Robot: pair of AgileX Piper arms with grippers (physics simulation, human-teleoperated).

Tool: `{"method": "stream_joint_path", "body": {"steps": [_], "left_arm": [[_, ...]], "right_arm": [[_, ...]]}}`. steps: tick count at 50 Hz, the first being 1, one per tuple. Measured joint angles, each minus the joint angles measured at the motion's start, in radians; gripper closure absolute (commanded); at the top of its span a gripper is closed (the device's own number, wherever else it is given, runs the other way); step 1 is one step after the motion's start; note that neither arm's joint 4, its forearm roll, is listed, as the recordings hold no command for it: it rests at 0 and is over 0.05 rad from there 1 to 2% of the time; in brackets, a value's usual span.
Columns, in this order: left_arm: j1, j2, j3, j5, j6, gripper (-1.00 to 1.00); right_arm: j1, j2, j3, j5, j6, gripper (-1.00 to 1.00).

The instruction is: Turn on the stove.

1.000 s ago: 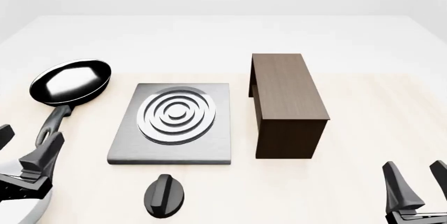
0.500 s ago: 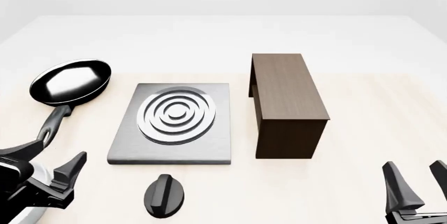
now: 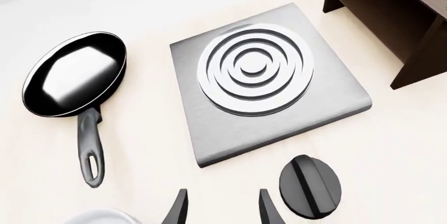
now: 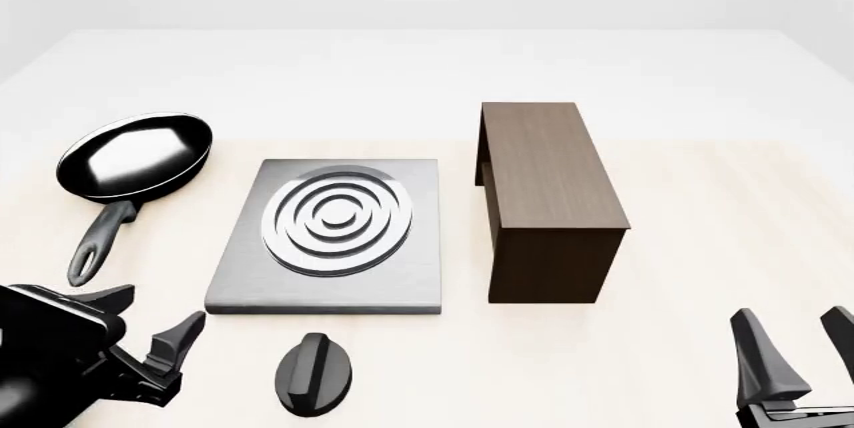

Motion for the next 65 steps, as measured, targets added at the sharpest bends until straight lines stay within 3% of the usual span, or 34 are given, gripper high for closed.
{"method": "stream_joint_path", "body": {"steps": [42,65], "left_arm": [[-0.142,0.408,0.128,-0.366,-0.095,-1.0],[-0.191,0.566,0.15,-0.501,-0.154,-1.0]], "right_arm": [[0.0,0.0,0.0,0.0,0.0,-1.0],[0.0,0.0,0.0,0.0,0.0,-1.0]]}}
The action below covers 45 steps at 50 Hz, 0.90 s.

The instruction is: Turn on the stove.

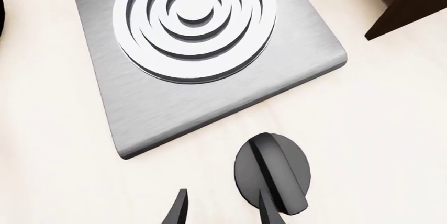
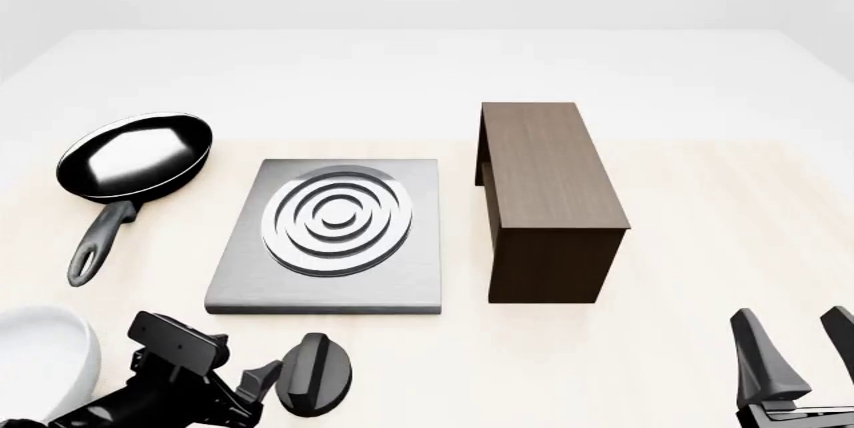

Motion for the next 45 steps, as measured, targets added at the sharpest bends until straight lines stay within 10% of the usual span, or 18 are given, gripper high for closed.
{"method": "stream_joint_path", "body": {"steps": [45], "left_arm": [[-0.071,0.155,-0.002,-0.089,-0.097,-1.0]], "right_arm": [[0.0,0.0,0.0,0.0,0.0,-1.0]]}}
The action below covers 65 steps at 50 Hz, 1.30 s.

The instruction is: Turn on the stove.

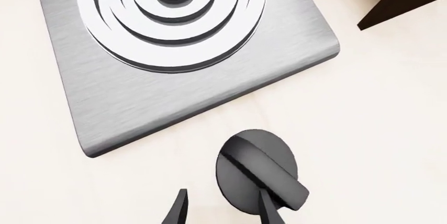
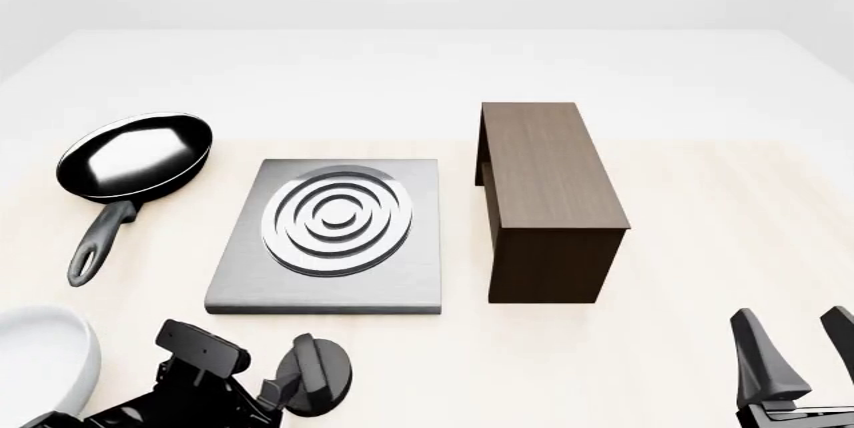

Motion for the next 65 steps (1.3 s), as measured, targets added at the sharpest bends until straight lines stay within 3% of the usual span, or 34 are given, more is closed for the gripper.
{"method": "stream_joint_path", "body": {"steps": [19,33,45,65], "left_arm": [[-0.065,-0.041,-0.046,0.078,-0.049,-1.0],[0.012,-0.264,-0.036,0.261,-0.034,-1.0],[0.057,-0.466,-0.106,0.469,-0.027,-1.0],[0.194,-0.554,-0.272,0.604,0.003,-1.0]], "right_arm": [[0.0,0.0,0.0,0.0,0.0,-1.0],[0.001,-0.001,0.0,0.0,-0.001,-1.0],[0.001,-0.001,0.0,0.0,-0.001,-1.0],[0.002,-0.001,0.0,0.0,-0.001,-1.0]]}}
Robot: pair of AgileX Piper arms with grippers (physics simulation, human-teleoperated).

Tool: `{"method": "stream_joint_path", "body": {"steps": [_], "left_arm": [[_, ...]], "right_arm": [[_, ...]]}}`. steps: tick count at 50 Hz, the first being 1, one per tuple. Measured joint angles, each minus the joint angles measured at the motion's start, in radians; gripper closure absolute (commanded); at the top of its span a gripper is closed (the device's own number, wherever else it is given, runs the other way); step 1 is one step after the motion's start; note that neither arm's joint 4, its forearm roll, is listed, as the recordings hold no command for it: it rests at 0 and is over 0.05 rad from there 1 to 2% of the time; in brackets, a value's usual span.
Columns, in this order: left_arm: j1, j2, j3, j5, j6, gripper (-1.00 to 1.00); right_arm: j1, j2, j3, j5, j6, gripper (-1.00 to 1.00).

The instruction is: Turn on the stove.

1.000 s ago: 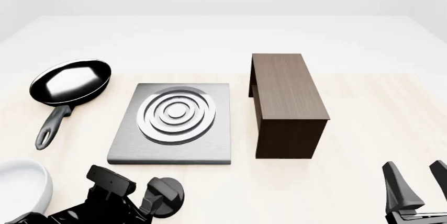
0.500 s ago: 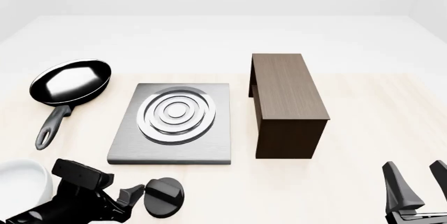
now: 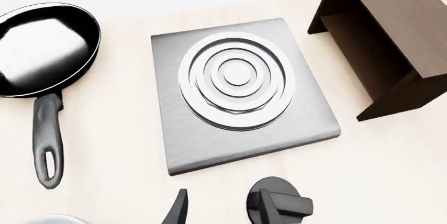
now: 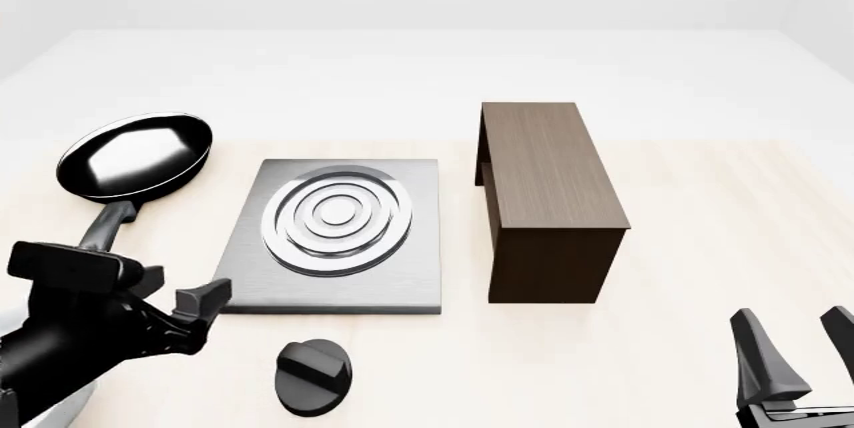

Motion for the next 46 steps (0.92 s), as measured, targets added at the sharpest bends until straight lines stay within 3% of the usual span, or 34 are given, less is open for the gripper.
{"method": "stream_joint_path", "body": {"steps": [13,46], "left_arm": [[0.12,0.024,-0.131,0.024,0.021,-1.0],[0.307,0.125,-0.406,0.038,0.046,-1.0]], "right_arm": [[0.0,0.0,0.0,0.0,0.0,-1.0],[0.0,0.0,0.0,0.0,0.0,-1.0]]}}
